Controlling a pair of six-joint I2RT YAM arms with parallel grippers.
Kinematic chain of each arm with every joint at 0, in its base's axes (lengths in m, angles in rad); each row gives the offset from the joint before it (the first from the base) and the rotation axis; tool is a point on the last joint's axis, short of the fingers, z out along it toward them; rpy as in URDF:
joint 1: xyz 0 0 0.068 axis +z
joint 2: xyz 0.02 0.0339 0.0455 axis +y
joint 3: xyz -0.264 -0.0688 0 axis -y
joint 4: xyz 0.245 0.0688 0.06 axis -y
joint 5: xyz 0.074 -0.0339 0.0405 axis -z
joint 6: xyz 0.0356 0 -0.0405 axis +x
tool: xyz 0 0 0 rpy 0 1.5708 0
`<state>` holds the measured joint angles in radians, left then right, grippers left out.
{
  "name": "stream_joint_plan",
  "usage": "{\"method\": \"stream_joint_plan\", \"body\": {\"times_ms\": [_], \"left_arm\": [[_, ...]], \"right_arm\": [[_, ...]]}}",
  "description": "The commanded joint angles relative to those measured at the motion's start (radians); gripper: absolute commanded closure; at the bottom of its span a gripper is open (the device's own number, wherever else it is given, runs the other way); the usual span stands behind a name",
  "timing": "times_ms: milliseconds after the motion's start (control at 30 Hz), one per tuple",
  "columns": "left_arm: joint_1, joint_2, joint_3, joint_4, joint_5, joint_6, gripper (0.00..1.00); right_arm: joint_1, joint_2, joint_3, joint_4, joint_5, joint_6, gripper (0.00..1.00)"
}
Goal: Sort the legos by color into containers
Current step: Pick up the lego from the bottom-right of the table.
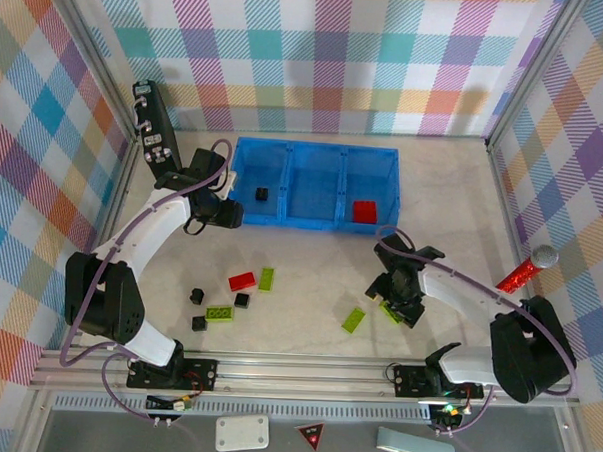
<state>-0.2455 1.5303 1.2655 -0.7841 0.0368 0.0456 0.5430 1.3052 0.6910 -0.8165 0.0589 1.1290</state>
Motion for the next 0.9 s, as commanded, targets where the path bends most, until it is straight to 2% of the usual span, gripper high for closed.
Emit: {"method": "stream_joint_plan", "body": {"times_ms": [0, 367, 867], "left_arm": [[0.011, 0.010, 0.006, -0.023, 0.010, -0.003, 0.49], [0.011, 0.021, 0.007, -0.023, 0.013, 0.000, 0.48], [0.011, 0.026, 0.010, -0.026, 0.015, 0.000, 0.48]], "right_arm": [[0.004, 0.026, -0.016, 0.015, -0.007, -0.021, 0.16], [0.004, 0.026, -0.049, 0.033, 0.003, -0.008, 0.17], [0.004, -0.033, -0.058, 0.020, 0.010, -0.006, 0.43]]}}
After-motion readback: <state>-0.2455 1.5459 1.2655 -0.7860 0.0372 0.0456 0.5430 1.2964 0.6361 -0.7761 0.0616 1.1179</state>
